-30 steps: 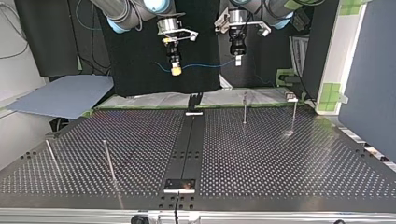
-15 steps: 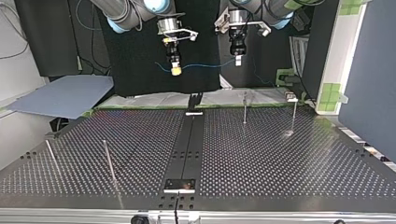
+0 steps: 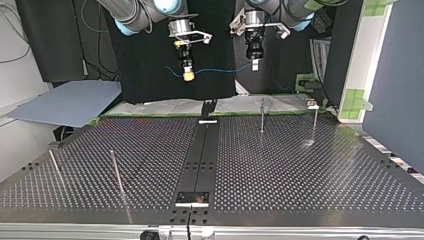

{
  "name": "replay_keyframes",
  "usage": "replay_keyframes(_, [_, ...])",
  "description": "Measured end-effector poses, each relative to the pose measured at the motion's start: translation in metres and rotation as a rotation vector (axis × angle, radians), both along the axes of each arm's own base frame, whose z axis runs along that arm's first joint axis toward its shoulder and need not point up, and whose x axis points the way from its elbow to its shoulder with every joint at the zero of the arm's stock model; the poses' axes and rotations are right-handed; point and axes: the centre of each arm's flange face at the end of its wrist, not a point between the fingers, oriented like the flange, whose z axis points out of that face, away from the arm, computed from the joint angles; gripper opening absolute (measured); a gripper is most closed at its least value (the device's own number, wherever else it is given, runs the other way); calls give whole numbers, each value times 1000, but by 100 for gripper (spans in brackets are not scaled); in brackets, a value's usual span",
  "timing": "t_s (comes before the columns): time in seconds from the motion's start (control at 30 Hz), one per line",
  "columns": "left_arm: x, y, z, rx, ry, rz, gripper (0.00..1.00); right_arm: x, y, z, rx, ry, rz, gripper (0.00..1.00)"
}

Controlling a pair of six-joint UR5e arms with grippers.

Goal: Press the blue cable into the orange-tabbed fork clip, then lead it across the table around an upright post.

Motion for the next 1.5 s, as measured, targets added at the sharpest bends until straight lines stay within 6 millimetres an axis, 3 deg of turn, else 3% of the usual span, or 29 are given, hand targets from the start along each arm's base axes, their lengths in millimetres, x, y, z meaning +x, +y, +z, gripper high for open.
replay_keyframes(0.9, [-4,4,-6,15,17,0,0,0,0,-1,2,3,0,0])
replay_keyframes(1.1, [-12,9,-22,45,60,0,0,8,16,-19,33,39,29,0])
replay_keyframes(1.3, [-13,10,-25,49,67,0,0,7,25,-46,69,78,41,0])
replay_keyframes(1.5, [-13,10,-25,49,67,0,0,6,27,-54,79,89,41,0])
